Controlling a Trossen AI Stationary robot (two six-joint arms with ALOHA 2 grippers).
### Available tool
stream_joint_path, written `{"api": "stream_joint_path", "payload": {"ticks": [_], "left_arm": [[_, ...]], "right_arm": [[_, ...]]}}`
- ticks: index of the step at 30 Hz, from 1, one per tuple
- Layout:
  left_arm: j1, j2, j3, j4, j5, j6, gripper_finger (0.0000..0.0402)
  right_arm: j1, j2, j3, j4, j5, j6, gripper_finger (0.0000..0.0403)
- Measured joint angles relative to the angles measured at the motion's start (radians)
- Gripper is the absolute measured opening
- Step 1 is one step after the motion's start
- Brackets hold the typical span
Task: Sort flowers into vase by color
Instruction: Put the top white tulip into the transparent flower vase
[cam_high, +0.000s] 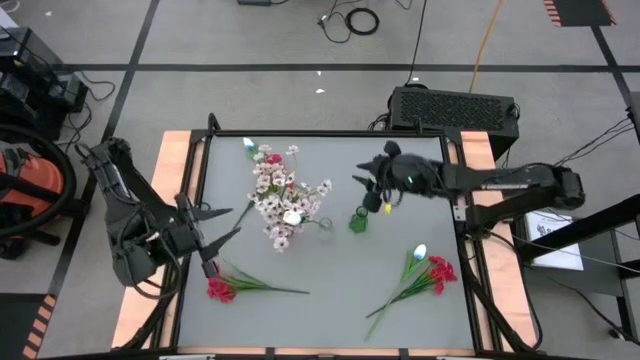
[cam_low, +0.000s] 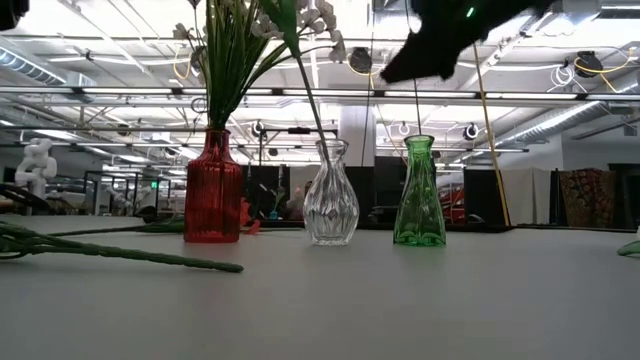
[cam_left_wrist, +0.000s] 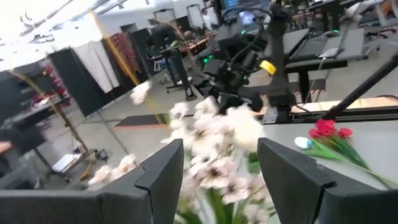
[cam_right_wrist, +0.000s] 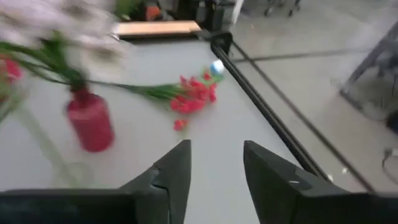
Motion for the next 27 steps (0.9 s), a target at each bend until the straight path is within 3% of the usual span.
{"api": "stream_joint_path", "payload": {"ticks": [5, 11, 19, 27], "left_arm": [[0.062, -0.099, 0.0, -0.248, -0.074, -0.251, 0.0212], [0.247, -0.242, 0.0, -0.464, -0.065, -0.46, 0.0212], [0.561, -0.335, 0.0, -0.518, 0.053, -0.448, 0.0212], [0.879, -0.251, -0.001, -0.517, 0.298, -0.425, 0.0212]], "right_arm": [[-0.223, 0.103, -0.003, 0.03, -0.19, 0.007, 0.0122], [-0.307, 0.178, -0.003, 0.164, -0.273, -0.009, 0.0119], [-0.35, 0.178, -0.003, 0.233, -0.274, -0.076, 0.0118], [-0.348, 0.178, -0.003, 0.194, -0.282, -0.065, 0.0118]]}}
